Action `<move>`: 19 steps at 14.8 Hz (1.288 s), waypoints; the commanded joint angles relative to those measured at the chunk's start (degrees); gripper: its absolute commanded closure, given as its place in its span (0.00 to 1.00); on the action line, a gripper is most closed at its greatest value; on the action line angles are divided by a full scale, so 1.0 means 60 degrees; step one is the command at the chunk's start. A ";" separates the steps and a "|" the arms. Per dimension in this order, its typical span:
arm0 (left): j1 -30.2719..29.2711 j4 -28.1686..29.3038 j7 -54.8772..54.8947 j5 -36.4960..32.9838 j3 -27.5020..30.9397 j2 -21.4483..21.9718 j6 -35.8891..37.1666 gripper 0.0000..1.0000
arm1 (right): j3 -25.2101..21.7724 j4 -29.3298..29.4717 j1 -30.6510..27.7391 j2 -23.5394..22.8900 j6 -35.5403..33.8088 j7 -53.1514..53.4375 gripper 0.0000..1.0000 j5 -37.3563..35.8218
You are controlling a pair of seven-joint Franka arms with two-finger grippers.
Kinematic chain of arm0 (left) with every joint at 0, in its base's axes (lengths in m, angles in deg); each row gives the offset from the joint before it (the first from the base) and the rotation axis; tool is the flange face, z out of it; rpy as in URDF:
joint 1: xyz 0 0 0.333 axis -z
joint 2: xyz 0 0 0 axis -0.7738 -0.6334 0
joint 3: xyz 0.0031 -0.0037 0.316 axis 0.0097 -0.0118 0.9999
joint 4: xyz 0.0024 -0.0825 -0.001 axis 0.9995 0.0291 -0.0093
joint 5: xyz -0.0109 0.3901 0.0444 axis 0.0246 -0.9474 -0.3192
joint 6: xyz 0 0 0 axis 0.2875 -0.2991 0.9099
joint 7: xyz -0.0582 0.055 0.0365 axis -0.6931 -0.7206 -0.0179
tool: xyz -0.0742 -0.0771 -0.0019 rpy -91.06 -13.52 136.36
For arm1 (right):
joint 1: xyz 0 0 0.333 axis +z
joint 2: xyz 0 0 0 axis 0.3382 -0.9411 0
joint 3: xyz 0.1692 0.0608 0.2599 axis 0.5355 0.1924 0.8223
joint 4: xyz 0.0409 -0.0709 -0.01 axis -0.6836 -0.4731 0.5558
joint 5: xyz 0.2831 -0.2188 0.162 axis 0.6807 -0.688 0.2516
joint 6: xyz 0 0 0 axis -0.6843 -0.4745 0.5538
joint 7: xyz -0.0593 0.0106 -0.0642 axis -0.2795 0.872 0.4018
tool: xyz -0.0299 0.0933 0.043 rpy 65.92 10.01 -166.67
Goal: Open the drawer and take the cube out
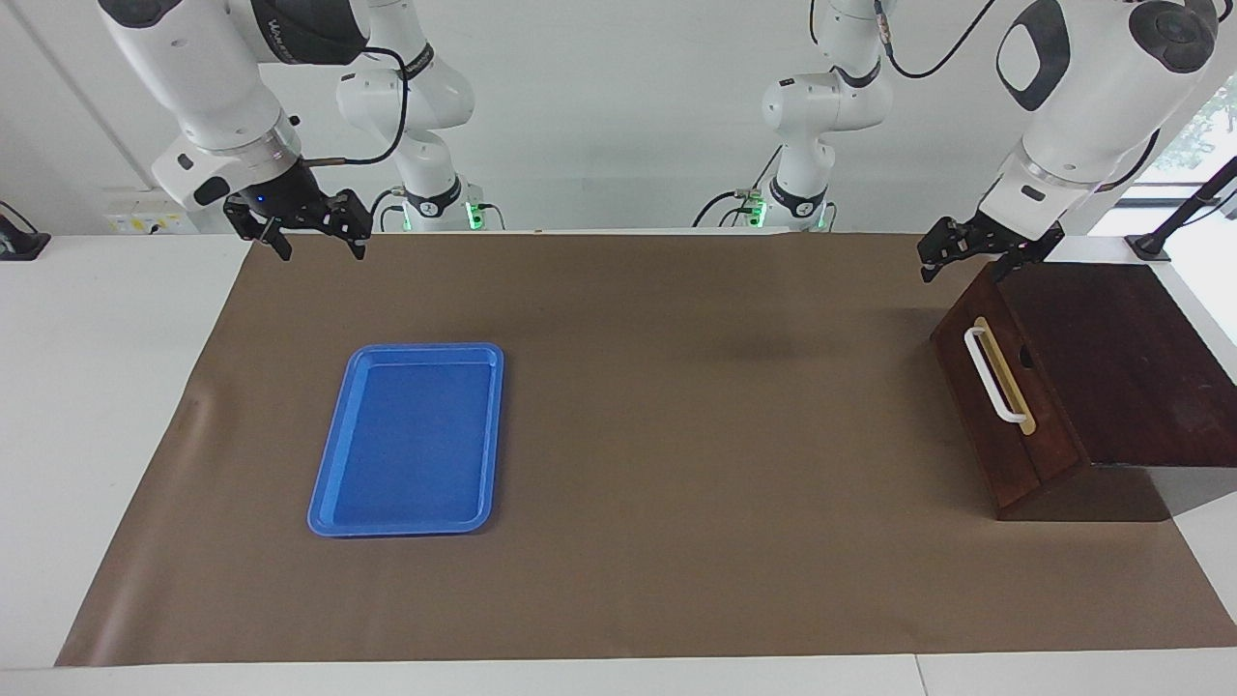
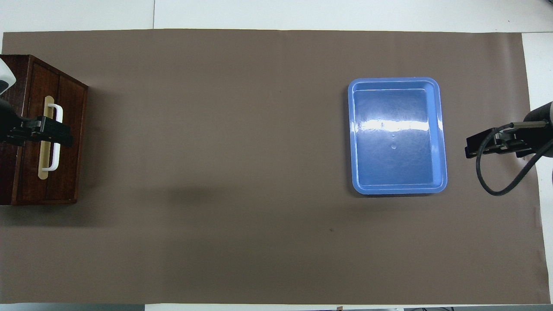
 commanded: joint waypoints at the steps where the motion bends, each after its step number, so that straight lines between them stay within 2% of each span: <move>1: -0.0014 0.0089 0.0129 0.0138 0.0007 0.0156 -0.0030 0.00 | 0.0068 0.0034 -0.0119 0.0054 -0.0132 -0.0216 0.00 -0.0113; 9: 0.0015 0.0147 0.0144 0.0109 0.0007 0.0156 -0.0175 0.00 | 0.0053 0.0063 -0.0163 0.0054 -0.0088 -0.0217 0.00 -0.0025; 12: 0.0088 0.1008 0.0071 -0.0095 -0.0183 0.0404 -0.0877 0.00 | 0.0039 0.0049 -0.0163 0.0025 0.0422 -0.0216 0.00 -0.0025; 16: 0.0118 0.2400 0.0071 -0.1660 -0.0344 0.0697 -0.2428 0.00 | 0.0039 0.0005 -0.0367 0.0054 0.0264 -0.0260 0.00 -0.0054; 19: 0.0132 0.2929 -0.0322 -0.2102 -0.0345 0.0567 -0.3104 0.00 | 0.0039 -0.0083 -0.0368 0.0069 0.0380 -0.0465 0.00 -0.0054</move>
